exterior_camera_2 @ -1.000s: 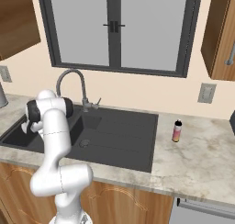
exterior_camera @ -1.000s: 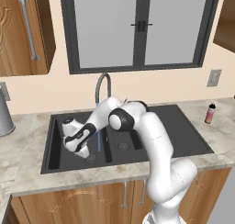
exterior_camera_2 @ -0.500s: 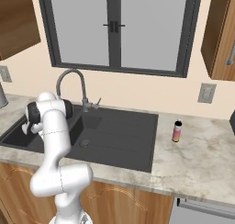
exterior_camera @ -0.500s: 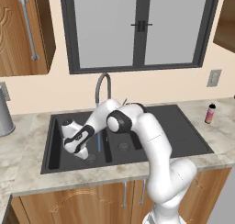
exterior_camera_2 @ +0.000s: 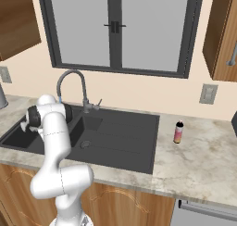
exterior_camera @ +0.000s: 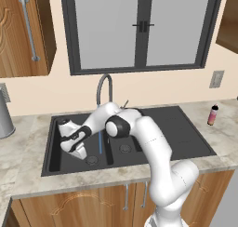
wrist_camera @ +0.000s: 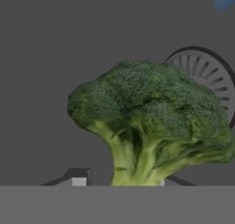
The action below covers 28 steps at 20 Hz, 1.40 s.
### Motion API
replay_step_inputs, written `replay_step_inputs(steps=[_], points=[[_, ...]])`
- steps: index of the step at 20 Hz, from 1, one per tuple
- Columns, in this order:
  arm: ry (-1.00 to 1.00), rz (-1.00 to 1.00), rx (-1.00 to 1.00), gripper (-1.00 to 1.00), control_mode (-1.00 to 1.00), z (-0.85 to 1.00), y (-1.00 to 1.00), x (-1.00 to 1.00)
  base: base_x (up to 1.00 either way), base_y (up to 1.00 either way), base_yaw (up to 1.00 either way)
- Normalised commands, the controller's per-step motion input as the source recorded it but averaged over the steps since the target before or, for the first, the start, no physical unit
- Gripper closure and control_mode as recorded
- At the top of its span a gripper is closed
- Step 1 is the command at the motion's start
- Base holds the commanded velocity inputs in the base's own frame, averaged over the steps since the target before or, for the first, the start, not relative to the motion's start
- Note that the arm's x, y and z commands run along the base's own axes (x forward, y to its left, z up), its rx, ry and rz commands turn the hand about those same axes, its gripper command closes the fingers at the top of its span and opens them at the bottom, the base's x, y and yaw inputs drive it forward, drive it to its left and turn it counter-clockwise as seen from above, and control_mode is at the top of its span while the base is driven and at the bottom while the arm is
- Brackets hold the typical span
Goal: Turn on the sink faucet. Then move the broccoli from the counter to the sink. Turn off the sink. Move the vegetable from the sink to the pot next to the stove. Finally move the pot to the rear right burner.
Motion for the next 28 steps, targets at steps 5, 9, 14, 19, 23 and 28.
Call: replay_step_inputs(steps=[5, 9, 14, 19, 23, 28], points=[[0.00, -0.01, 0.00, -1.00, -1.00, 0.00, 0.00, -0.07, 0.00, 0.00, 0.00], [0.00, -0.07, 0.00, -1.00, -1.00, 0.05, -0.05, -0.25, 0.00, 0.00, 0.00], [0.00, -0.09, 0.00, -1.00, -1.00, 0.27, -0.10, -0.32, 0.00, 0.00, 0.00], [-0.01, -0.09, 0.00, -1.00, -1.00, 0.52, -0.14, -0.25, 0.00, 0.00, 0.00], [-0.03, -0.07, 0.00, -1.00, -1.00, 0.55, -0.16, -0.24, 0.00, 0.00, 0.00], [-0.06, -0.04, 0.00, -1.00, -1.00, 0.49, -0.13, -0.35, 0.00, 0.00, 0.00]])
